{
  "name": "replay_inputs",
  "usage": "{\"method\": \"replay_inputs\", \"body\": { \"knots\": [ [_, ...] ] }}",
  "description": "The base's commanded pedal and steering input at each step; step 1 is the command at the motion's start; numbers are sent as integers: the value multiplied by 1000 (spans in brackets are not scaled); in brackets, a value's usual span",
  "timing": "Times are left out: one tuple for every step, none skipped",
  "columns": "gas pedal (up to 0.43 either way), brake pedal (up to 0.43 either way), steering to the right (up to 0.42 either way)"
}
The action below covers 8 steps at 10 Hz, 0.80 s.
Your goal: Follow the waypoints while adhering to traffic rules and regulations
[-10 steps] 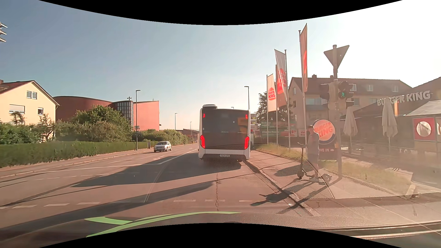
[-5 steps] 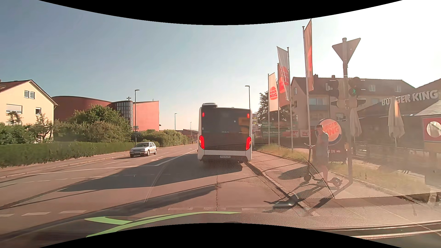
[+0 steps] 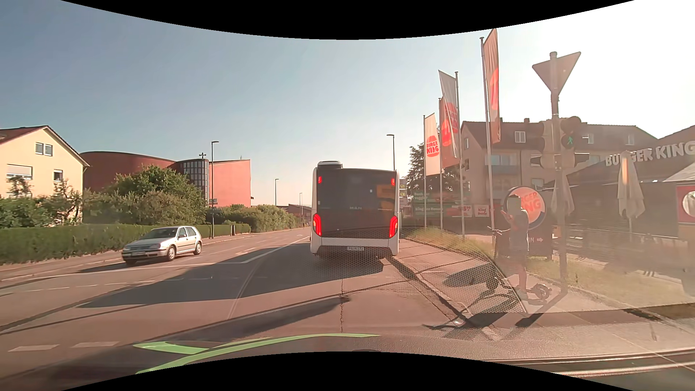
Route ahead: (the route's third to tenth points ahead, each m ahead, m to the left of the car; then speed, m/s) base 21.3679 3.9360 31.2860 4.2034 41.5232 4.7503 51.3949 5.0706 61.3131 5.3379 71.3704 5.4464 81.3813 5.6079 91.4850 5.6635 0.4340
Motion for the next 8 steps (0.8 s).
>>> {"method": "replay_inputs", "body": {
  "knots": [
    [0,195,-3],
    [0,195,-2],
    [0,195,-1],
    [0,195,0],
    [0,195,0],
    [0,195,0],
    [0,195,0],
    [0,195,0]
  ]
}}
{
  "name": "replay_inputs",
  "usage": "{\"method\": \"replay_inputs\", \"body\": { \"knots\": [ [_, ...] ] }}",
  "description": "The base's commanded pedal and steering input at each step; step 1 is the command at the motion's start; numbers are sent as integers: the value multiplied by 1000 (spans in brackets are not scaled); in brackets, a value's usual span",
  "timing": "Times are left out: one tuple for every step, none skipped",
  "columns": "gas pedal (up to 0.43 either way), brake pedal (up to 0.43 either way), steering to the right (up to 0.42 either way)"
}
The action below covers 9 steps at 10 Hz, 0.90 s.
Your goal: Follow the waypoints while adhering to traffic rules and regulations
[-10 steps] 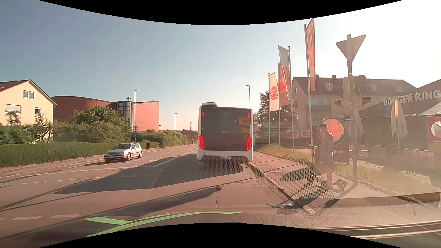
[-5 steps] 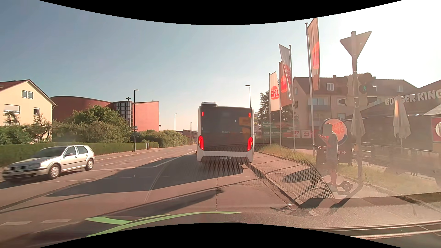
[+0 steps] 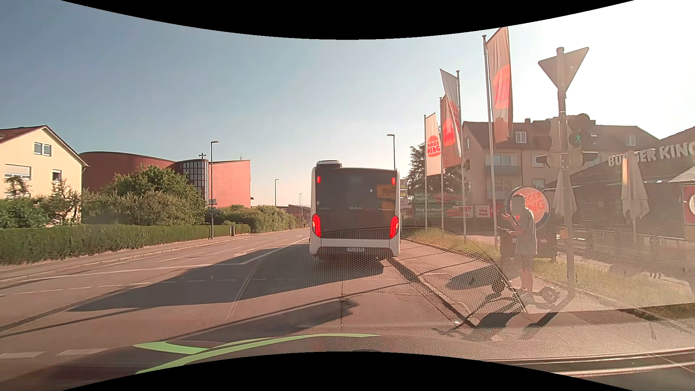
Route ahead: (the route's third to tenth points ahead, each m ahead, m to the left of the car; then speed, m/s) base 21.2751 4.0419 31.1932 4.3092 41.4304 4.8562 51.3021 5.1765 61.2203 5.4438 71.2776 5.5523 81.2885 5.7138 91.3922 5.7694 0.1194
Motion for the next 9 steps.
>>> {"method": "replay_inputs", "body": {
  "knots": [
    [0,195,1],
    [0,195,1],
    [0,195,1],
    [0,195,2],
    [0,195,2],
    [0,195,2],
    [0,201,3],
    [0,201,3],
    [0,201,3]
  ]
}}
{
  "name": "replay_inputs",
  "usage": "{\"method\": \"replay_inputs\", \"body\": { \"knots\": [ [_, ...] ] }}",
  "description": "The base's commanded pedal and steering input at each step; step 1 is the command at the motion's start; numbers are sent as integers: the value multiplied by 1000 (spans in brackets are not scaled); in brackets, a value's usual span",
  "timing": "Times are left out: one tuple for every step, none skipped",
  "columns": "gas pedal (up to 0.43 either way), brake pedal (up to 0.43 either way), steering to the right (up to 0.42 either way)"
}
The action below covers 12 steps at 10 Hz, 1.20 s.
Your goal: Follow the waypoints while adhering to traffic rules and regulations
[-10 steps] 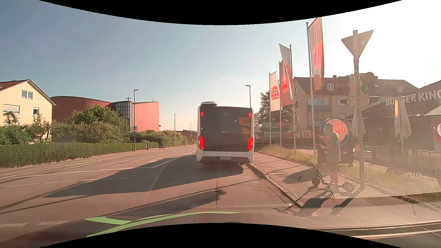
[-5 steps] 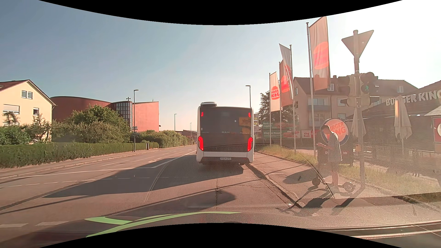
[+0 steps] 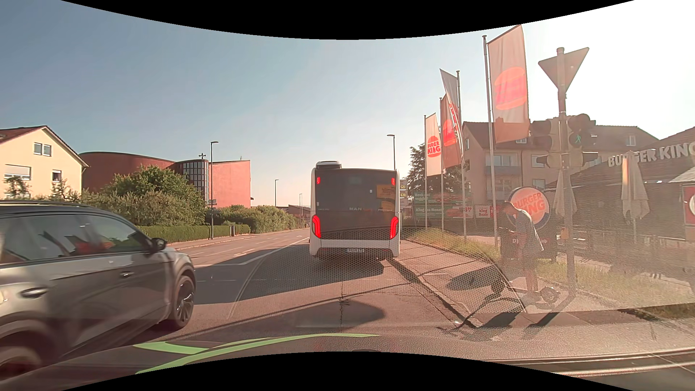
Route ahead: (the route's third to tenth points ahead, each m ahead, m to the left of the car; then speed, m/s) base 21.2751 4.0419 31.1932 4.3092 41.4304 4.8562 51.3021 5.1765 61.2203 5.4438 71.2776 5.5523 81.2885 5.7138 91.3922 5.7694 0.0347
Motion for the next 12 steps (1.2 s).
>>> {"method": "replay_inputs", "body": {
  "knots": [
    [0,201,3],
    [0,201,3],
    [0,201,3],
    [0,201,3],
    [0,201,3],
    [0,201,3],
    [0,201,3],
    [0,201,3],
    [0,201,3],
    [0,201,3],
    [0,201,3],
    [0,201,3]
  ]
}}
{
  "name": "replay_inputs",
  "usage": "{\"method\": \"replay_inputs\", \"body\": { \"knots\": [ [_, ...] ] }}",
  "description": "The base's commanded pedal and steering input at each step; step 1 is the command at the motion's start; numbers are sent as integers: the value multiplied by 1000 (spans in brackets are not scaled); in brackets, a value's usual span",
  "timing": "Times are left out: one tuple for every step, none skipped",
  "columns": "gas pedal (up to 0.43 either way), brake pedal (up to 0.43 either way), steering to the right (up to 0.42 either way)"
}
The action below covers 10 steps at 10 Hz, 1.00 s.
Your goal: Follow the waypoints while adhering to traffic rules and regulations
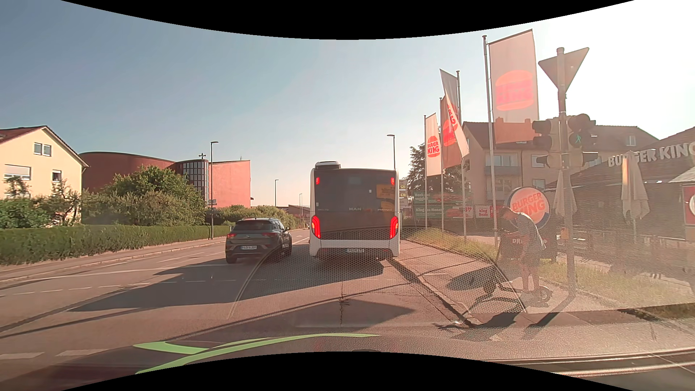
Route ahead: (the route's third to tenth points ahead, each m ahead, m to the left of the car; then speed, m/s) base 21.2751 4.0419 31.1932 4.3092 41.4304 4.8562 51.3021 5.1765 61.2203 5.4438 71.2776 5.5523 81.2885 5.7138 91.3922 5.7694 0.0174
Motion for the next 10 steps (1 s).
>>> {"method": "replay_inputs", "body": {
  "knots": [
    [0,201,3],
    [0,201,3],
    [0,201,3],
    [0,201,3],
    [0,201,3],
    [0,201,3],
    [0,201,3],
    [0,201,3],
    [0,207,3],
    [0,207,3]
  ]
}}
